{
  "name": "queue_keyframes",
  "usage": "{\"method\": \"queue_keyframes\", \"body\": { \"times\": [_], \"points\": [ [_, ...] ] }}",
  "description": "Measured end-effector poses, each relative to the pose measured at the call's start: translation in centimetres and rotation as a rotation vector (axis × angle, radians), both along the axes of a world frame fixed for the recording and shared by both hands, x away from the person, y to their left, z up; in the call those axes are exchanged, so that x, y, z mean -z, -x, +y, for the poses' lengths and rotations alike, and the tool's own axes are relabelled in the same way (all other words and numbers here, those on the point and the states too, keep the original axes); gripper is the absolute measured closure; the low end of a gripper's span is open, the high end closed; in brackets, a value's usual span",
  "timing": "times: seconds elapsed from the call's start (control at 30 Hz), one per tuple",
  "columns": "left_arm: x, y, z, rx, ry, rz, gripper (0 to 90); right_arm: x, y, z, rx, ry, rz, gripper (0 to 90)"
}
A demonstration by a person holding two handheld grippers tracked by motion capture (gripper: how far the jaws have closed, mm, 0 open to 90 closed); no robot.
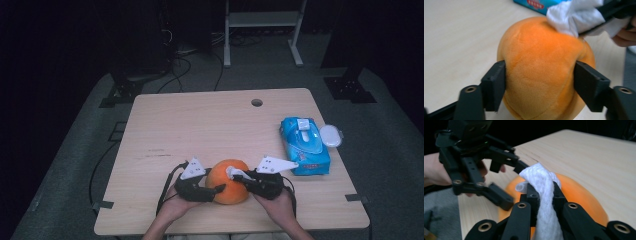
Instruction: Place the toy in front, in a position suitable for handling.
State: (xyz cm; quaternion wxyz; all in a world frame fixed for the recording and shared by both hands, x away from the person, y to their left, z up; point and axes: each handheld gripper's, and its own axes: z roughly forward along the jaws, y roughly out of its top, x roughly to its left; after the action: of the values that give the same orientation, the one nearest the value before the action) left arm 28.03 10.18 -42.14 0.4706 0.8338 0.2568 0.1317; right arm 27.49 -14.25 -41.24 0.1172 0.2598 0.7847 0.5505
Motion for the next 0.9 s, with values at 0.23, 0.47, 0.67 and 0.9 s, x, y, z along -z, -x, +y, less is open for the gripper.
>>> {"method": "queue_keyframes", "body": {
  "times": [0.23,0.47,0.67,0.9],
  "points": [
    [0.2,-0.6,0.6,-0.026,0.059,0.081,18.6,0.7,-1.4,-1.9,0.069,0.033,0.051,81.5],
    [1.1,-1.4,1.3,-0.048,0.087,0.158,29.2,0.5,-1.2,-1.0,0.046,0.031,0.052,81.4],
    [-1.0,0.3,0.2,-0.017,0.057,-0.029,36.6,-1.4,0.0,-0.7,0.006,0.001,-0.030,81.3],
    [1.1,-1.8,1.3,-0.072,0.115,0.203,9.2,0.7,-1.5,-1.9,0.045,0.037,0.049,81.5]
  ]
}}
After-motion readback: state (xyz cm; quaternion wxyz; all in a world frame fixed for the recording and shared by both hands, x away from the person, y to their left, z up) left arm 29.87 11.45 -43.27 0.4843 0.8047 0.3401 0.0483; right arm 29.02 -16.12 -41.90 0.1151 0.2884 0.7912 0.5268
